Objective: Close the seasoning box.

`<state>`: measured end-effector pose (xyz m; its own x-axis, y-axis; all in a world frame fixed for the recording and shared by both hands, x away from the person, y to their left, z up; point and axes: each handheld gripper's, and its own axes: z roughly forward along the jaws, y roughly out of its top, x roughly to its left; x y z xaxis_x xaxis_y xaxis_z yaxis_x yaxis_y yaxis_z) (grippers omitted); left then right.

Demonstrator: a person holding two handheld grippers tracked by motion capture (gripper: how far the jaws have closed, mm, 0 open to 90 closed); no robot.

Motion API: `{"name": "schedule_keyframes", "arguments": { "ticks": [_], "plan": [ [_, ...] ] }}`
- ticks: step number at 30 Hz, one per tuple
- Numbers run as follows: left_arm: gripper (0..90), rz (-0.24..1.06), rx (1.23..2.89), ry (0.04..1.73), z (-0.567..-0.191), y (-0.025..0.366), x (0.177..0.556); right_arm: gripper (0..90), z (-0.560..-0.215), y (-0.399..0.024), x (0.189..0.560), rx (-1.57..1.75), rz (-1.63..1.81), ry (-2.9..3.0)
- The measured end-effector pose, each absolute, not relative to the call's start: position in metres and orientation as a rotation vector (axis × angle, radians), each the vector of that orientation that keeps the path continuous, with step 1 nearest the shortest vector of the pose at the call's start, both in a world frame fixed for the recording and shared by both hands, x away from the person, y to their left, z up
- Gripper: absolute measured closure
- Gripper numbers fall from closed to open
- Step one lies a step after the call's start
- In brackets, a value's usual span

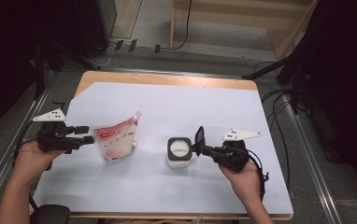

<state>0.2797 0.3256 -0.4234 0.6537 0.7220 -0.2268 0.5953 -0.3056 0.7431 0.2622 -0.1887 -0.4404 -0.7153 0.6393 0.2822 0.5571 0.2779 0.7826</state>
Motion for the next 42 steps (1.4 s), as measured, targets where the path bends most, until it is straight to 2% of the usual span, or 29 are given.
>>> {"name": "schedule_keyframes", "arguments": {
  "ticks": [6, 42],
  "plan": [
    [42.0, 0.212, 2.026, 1.021, -0.425, 0.323, 0.280, 89.6, -0.441, -0.187, 0.263, 1.160, 1.445, 2.416],
    [40.8, 0.167, 2.033, 1.032, -0.428, 0.320, 0.282, 90.0, -0.442, -0.167, 0.255, 1.095, 1.457, 2.406]
  ]
}}
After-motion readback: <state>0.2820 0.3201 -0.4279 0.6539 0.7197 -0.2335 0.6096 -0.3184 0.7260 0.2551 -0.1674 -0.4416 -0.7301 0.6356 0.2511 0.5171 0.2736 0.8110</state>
